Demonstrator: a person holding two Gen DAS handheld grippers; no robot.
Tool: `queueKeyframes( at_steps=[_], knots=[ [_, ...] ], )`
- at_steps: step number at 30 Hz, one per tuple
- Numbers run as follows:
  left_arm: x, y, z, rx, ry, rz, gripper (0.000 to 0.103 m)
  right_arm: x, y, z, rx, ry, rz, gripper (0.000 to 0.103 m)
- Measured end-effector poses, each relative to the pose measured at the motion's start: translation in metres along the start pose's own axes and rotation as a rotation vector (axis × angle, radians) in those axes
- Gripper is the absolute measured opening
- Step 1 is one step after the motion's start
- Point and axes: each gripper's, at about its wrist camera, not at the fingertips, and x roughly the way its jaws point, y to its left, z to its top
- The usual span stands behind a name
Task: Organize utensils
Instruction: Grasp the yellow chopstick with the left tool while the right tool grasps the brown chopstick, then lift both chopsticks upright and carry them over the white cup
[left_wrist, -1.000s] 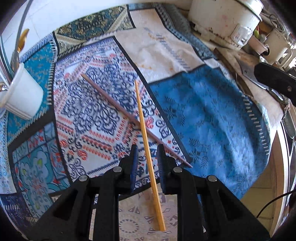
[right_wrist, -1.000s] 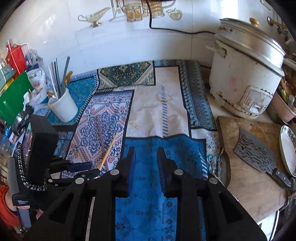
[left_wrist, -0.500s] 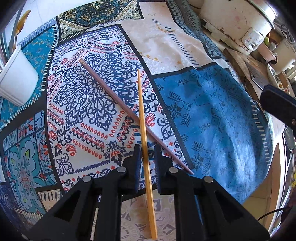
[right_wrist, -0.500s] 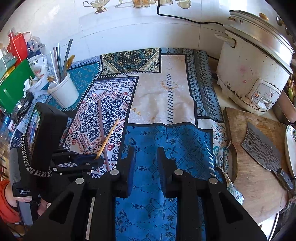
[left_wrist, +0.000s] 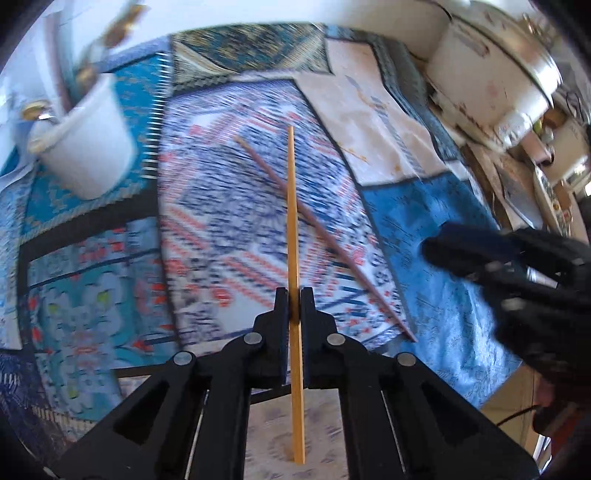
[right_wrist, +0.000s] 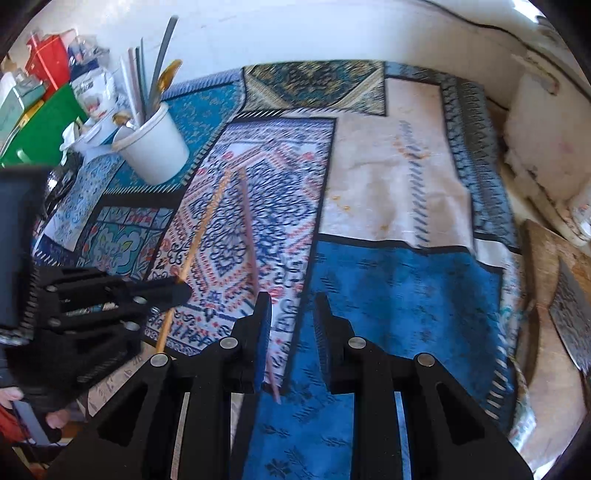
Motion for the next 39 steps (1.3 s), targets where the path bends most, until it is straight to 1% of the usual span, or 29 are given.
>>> queueKeyframes(
  at_steps=[3,7,9,15,19,20,23,25,27,30,34,39],
  knots=[
    [-0.02,0.021,-0.002,-0.045,-0.048,0.015,0.004,0.018,0.013,0.007,-0.022,0.028,0.024,0.021],
    [-0.04,0.039,-0.003,-0.084,-0.101,0.037,0.004,0.039,0.027,0.016,-0.042,0.051,0.037,0.021],
    [-0.047,0.047,-0.004,-0.102,-0.115,0.033,0.004,0.047,0.031,0.021,-0.052,0.063,0.022,0.021],
    [-0.06,0.057,-0.005,-0.116,-0.153,0.046,0.004,0.064,0.042,0.037,-0.084,0.103,-0.023,0.021],
    [-0.063,0.06,-0.003,-0.123,-0.169,0.046,0.004,0.073,0.046,0.04,-0.1,0.101,-0.06,0.021],
    [-0.065,0.061,-0.003,-0.123,-0.175,0.045,0.004,0.073,0.048,0.041,-0.106,0.087,-0.069,0.019],
    [-0.07,0.062,-0.001,-0.114,-0.19,0.045,0.004,0.074,0.049,0.042,-0.116,0.083,-0.094,0.007],
    [-0.071,0.061,0.001,-0.102,-0.195,0.048,0.004,0.072,0.044,0.042,-0.091,0.08,-0.074,0.006],
    [-0.073,0.061,0.003,-0.095,-0.201,0.046,0.004,0.072,0.04,0.045,-0.07,0.075,-0.072,0.006],
    [-0.077,0.063,0.008,-0.092,-0.215,0.042,0.003,0.064,0.036,0.045,-0.029,0.052,-0.049,0.006],
    [-0.086,0.067,0.016,-0.097,-0.243,0.034,0.003,0.045,0.037,0.051,0.007,-0.017,-0.024,0.006],
    [-0.103,0.072,0.026,-0.096,-0.298,0.045,0.003,0.012,0.048,0.057,0.021,-0.11,-0.005,0.006]
  ],
)
